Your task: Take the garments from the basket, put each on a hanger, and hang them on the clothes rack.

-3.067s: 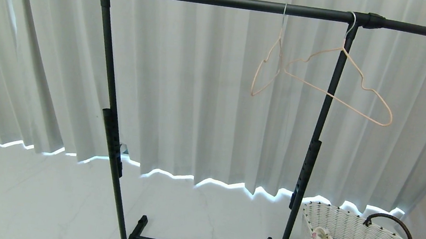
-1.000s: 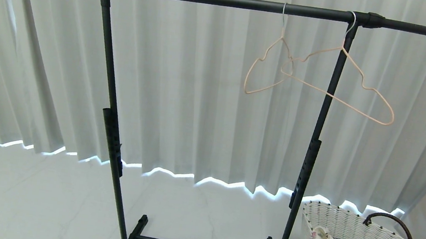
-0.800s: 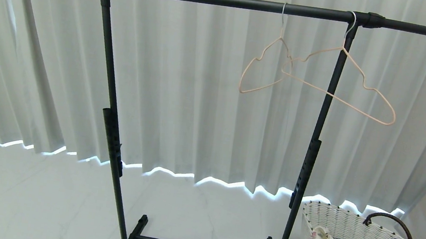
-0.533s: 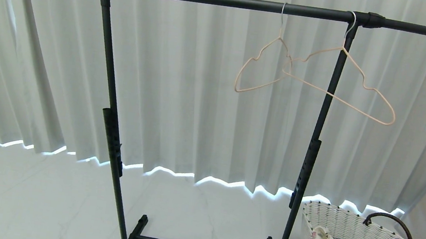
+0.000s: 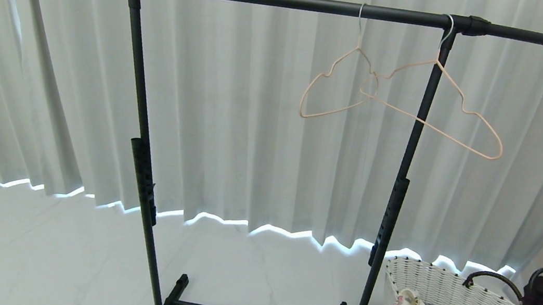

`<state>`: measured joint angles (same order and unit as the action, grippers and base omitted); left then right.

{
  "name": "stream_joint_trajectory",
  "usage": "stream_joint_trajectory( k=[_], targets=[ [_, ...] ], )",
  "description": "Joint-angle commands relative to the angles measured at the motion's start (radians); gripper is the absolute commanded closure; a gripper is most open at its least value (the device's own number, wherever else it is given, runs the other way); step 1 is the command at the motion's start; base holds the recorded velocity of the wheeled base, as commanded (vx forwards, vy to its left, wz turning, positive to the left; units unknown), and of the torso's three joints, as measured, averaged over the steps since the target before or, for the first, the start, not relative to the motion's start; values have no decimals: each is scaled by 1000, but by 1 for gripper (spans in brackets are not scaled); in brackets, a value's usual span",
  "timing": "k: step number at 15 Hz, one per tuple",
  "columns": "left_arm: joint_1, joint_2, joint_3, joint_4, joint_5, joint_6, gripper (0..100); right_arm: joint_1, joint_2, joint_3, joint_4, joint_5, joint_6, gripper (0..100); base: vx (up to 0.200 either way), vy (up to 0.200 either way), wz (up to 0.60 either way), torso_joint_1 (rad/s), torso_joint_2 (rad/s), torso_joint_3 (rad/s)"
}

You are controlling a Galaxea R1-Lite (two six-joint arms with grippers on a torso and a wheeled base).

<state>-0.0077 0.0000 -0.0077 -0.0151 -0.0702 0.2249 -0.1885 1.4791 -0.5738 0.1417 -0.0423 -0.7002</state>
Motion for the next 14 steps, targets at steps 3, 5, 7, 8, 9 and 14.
stream_joint_trajectory(
  k=[3,5,7,8,9,14],
  targets=[
    [0,0,0,0,-3,1,0,84,-269,-486,498,-7,102,100,0,0,0,0,0,0],
    [0,0,0,0,-3,-4,0,127,-284,-574,585,-7,102,100,-100,0,0,1,4,1],
    [0,0,0,0,-5,-6,0,184,-290,-620,608,-8,102,100,-200,0,0,7,2,5],
    [0,0,0,0,-6,-6,0,213,-290,-623,607,-10,102,100,-200,0,0,22,2,2],
    [0,0,0,0,-8,-6,0,235,-290,-627,607,-19,102,100,-200,0,0,-2,2,12],
    [0,0,0,0,-8,4,0,360,-229,-679,607,-34,120,100,-160,0,0,4,2,4]
  ],
)
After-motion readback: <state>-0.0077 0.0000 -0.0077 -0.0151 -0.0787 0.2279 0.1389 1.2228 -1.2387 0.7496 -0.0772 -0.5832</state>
